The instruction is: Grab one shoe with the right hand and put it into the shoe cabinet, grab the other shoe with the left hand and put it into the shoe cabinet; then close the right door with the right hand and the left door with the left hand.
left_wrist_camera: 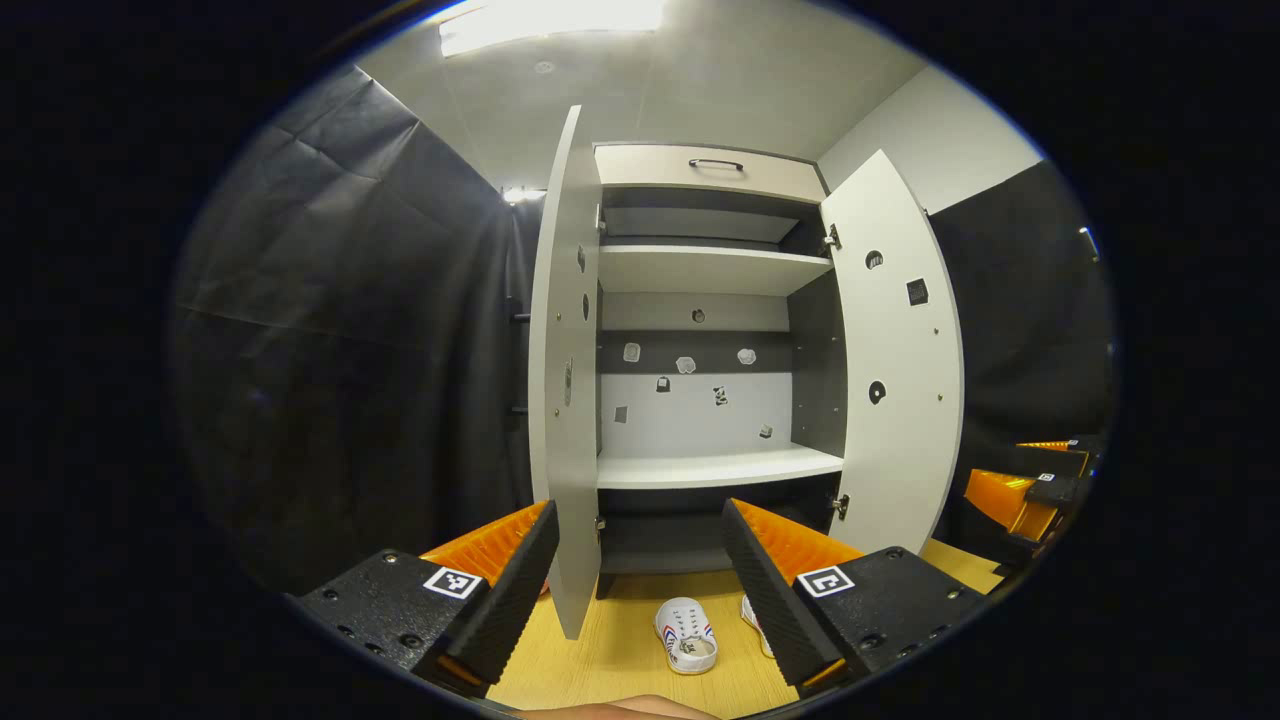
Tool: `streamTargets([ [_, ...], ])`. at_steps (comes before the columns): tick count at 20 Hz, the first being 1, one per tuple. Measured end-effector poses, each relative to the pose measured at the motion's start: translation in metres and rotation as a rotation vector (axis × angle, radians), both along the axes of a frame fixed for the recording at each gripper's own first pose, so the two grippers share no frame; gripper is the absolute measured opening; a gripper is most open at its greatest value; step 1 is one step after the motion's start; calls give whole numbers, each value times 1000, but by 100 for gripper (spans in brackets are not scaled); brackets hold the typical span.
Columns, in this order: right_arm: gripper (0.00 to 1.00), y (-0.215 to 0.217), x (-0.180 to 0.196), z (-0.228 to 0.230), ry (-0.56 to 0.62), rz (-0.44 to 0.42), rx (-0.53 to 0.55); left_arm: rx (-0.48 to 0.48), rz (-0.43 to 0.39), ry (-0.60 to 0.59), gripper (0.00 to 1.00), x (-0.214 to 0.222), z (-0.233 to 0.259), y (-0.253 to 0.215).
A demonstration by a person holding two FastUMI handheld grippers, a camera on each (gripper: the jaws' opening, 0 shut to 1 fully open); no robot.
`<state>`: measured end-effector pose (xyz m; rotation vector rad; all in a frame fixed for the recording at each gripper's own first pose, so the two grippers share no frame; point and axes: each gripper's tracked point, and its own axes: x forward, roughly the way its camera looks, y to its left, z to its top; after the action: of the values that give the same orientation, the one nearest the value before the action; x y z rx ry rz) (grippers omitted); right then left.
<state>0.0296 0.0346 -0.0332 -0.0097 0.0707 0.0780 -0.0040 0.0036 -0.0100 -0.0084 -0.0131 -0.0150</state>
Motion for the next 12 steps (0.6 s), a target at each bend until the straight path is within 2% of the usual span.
streamTargets([
  [3, 98, 13, 9, -15, 20, 23, -2, -1, 1, 1, 99, -1, -1, 2],
  [6, 98, 37, 19, -45, 65, 79, 5, -7, 7, -1, 99, -1, -3, 7],
  [12, 98, 74, 52, -118, 163, 126, -5, -7, 14, 0, 99, -1, -5, 15],
])
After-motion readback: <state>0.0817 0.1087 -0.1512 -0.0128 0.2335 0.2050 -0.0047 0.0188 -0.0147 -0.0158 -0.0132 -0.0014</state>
